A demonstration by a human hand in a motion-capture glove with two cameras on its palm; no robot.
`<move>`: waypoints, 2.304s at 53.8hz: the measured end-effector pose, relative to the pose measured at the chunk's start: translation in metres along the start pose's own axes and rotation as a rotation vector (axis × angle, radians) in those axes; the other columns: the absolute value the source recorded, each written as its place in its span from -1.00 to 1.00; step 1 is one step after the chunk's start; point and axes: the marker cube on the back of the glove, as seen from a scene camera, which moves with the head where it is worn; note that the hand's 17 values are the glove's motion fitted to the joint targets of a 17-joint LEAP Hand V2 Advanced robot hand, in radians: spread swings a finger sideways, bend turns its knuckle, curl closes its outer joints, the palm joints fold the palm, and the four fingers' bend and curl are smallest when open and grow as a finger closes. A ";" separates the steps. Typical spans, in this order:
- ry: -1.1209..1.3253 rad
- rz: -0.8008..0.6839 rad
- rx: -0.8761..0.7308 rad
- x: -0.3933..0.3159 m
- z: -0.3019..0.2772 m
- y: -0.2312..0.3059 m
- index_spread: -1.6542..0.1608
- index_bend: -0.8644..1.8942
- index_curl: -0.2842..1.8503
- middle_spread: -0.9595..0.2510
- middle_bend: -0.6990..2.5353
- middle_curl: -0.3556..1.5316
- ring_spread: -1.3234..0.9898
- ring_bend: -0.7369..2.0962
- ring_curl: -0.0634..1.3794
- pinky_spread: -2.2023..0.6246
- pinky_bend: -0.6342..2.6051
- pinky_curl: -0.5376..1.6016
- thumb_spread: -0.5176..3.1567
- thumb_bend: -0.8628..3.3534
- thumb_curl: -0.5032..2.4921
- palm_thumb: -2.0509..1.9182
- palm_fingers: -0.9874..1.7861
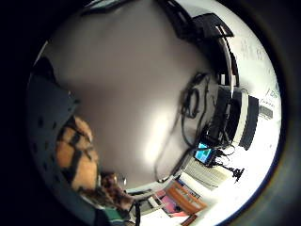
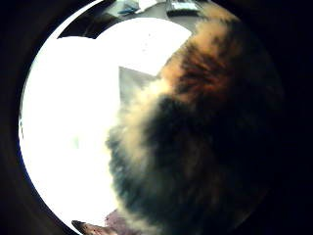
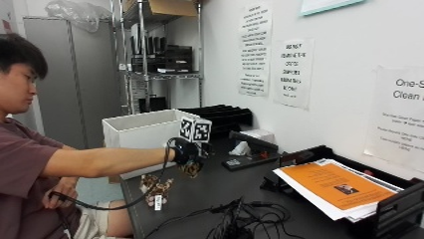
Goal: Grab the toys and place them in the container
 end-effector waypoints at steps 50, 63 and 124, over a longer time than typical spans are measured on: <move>0.099 -0.310 0.317 -0.255 -0.254 0.005 0.51 0.36 0.18 0.21 0.14 0.27 -0.23 0.29 0.07 0.35 -0.09 -0.09 -0.47 -0.51 0.08 0.35 0.40; 0.071 -0.516 0.313 -0.302 -0.227 0.000 0.50 0.34 0.25 0.21 0.13 0.29 -0.23 0.29 0.08 0.36 -0.07 -0.08 -0.49 -0.51 0.15 0.35 0.38; 0.161 -0.089 0.142 -0.061 -0.282 0.093 0.60 -0.33 -0.49 0.55 -0.47 -0.19 0.11 -0.20 -0.31 0.58 -0.07 -0.16 0.02 -0.60 -0.30 0.12 -0.44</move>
